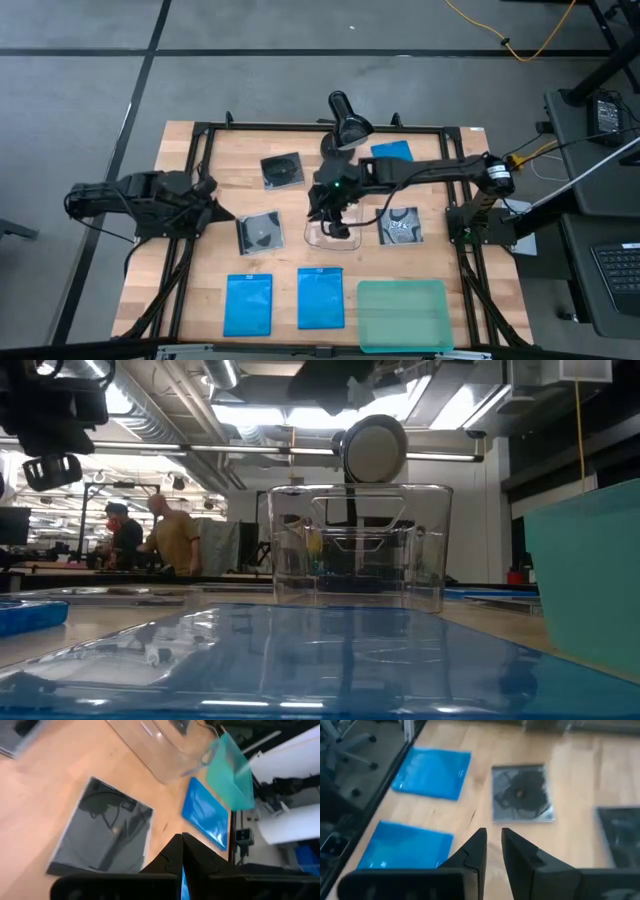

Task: Pick & place jewel cases by type
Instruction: Put the bottom left black CD case into the transparent bin

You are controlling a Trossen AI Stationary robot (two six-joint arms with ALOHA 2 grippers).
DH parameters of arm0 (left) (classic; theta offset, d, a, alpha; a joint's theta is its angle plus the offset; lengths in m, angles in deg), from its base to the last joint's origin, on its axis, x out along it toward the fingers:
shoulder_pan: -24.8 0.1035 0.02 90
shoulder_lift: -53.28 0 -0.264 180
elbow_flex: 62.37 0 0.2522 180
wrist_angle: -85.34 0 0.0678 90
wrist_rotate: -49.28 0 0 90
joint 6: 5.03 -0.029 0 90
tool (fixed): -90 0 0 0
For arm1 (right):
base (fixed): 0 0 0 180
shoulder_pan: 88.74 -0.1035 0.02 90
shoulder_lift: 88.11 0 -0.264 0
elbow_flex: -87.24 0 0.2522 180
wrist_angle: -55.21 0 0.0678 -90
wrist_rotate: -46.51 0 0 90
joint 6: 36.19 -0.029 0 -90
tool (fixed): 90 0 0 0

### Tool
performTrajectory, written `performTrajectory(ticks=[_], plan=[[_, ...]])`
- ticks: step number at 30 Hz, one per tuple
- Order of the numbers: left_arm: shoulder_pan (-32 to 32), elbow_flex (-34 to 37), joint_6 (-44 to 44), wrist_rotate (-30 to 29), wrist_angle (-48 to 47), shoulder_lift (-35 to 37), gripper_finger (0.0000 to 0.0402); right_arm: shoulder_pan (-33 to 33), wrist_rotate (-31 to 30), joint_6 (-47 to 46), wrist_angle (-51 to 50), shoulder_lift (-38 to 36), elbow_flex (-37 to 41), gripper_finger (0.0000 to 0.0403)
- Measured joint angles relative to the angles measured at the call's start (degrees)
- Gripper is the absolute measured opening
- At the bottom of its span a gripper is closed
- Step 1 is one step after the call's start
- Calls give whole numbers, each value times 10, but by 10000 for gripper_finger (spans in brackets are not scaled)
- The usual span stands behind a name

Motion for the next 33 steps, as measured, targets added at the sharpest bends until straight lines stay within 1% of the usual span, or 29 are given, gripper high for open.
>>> performTrajectory(ticks=[2,5,9,11,14,18,21,24,29,33], plan=[[0,9,-13,12,29,-5,0,-6,-12,2,-17,0,0,65],[0,16,-32,12,59,-18,0,-12,-43,-1,-35,-6,0,65],[0,17,-48,-20,61,-43,0,-12,-88,-39,-71,-7,0,64],[0,17,-55,-27,68,-56,0,-9,-103,-56,-88,-8,0,65],[0,17,-66,-28,93,-82,0,-5,-106,-63,-113,-8,0,64],[0,17,-79,-27,161,-121,0,0,-123,-65,-142,-17,1,64],[0,17,-82,-23,218,-152,0,4,-147,-67,-151,-31,1,64],[0,17,-83,-23,257,-186,0,17,-157,-66,-175,-51,2,64],[3,17,-102,-21,300,-238,0,49,-172,-83,-197,-94,47,64],[3,17,-102,-17,335,-271,0,74,-187,-104,-192,-147,110,65]])
